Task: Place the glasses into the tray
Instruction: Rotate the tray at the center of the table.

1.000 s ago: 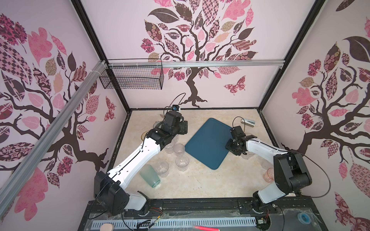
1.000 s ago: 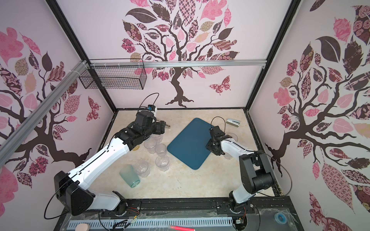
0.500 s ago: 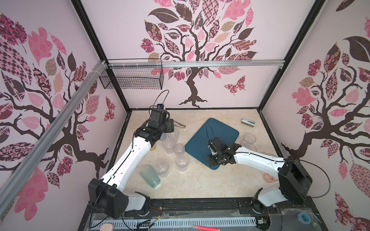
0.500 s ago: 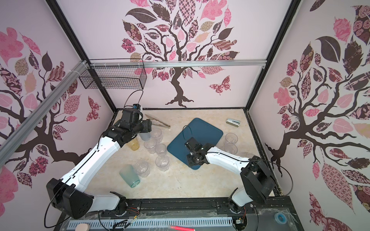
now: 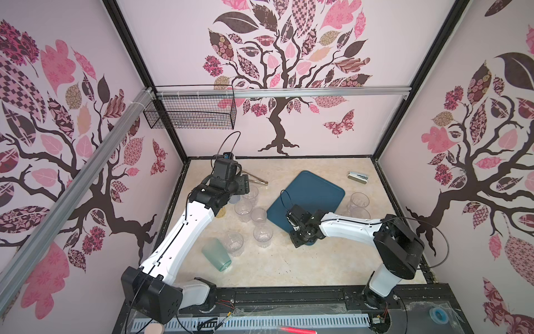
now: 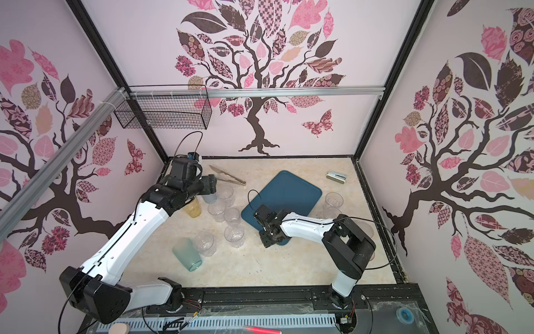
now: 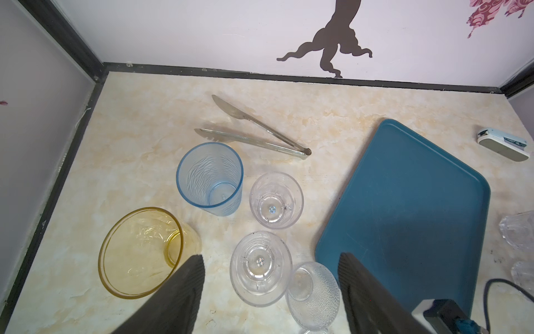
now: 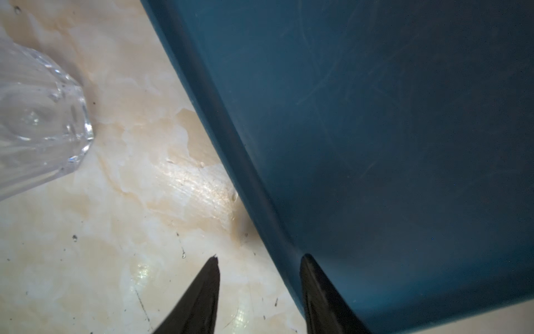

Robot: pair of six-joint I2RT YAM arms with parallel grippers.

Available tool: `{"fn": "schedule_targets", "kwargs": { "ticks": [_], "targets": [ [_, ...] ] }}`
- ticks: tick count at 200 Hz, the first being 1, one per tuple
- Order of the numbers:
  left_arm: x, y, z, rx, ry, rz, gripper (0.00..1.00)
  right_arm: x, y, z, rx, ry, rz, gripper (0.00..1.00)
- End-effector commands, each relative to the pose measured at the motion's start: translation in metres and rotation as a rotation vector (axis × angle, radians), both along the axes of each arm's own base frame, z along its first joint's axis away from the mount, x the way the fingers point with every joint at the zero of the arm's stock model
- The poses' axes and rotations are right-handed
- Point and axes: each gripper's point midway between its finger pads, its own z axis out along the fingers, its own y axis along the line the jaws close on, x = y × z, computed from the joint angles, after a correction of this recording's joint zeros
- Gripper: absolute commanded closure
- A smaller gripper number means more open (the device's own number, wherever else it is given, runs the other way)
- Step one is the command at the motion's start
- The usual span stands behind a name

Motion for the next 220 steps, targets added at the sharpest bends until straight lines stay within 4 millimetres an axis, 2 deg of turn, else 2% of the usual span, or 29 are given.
{"fn": "schedule_targets", "kwargs": {
  "ticks": [1,63,99,157,220],
  "targets": [
    [-0.005,0.001,-0.014,0.001,0.036,-0.005,0.22,0.007,0.0,-0.012,-0.044,-0.007,-0.01,0.55],
    [-0.006,-0.004,-0.02,-0.015,0.057,-0.024,0.21,0.023,0.002,-0.023,-0.077,-0.037,-0.09,0.77],
    [-0.005,-0.005,-0.023,-0.02,0.064,-0.022,0.21,0.042,0.014,-0.012,-0.017,-0.057,-0.141,0.85],
    [-0.002,-0.009,-0.027,-0.035,0.074,-0.025,0.21,0.089,0.037,0.003,0.181,0.005,-0.273,0.9],
    [-0.004,-0.009,-0.029,-0.04,0.079,-0.025,0.21,0.12,0.075,0.0,0.3,0.05,-0.37,0.9]
  ]
}}
